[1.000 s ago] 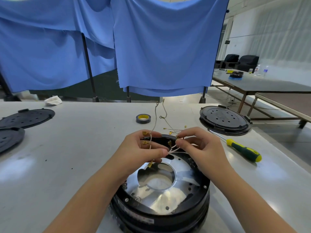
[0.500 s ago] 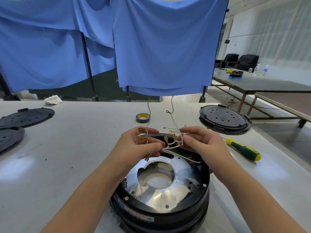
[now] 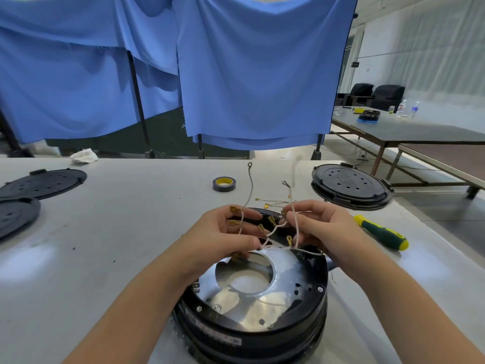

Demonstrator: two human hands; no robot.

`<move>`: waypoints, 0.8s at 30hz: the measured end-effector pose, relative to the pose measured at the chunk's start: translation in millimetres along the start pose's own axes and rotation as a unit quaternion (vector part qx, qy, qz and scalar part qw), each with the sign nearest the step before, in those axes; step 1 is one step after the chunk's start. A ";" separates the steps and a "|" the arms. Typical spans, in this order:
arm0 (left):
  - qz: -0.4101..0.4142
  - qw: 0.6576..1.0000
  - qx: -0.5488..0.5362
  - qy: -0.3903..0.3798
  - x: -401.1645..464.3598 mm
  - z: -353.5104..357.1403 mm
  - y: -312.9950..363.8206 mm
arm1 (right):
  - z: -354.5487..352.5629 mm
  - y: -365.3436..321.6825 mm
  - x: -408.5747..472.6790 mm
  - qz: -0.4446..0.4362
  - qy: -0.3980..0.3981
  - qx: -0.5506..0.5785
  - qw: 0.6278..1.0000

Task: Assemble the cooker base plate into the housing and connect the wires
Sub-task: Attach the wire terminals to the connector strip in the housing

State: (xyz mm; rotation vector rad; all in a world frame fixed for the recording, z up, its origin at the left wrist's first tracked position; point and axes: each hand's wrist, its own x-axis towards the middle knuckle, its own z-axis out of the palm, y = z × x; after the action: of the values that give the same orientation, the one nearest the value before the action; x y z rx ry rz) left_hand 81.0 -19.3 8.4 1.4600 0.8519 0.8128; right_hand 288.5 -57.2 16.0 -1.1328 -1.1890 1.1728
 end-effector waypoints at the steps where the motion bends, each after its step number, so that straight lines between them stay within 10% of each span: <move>1: -0.004 1.000 0.008 -0.005 0.1 0.6 -0.2 | 0.8 -0.4 -0.8 0.000 0.000 -0.018 1.000; 13: -0.022 1.000 -0.016 0.008 3.0 3.0 -2.8 | 6.9 -0.6 -2.7 -0.013 0.007 -0.098 0.995; 24: -0.001 0.994 -0.102 0.047 3.6 -1.8 -1.2 | -16.4 7.5 12.2 -0.043 0.208 0.051 0.976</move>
State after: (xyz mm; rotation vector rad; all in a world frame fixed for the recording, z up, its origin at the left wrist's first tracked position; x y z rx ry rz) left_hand 81.2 -15.3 7.4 1.2488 0.8151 0.9452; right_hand 304.7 -44.7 8.5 -1.1652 -0.8373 0.8659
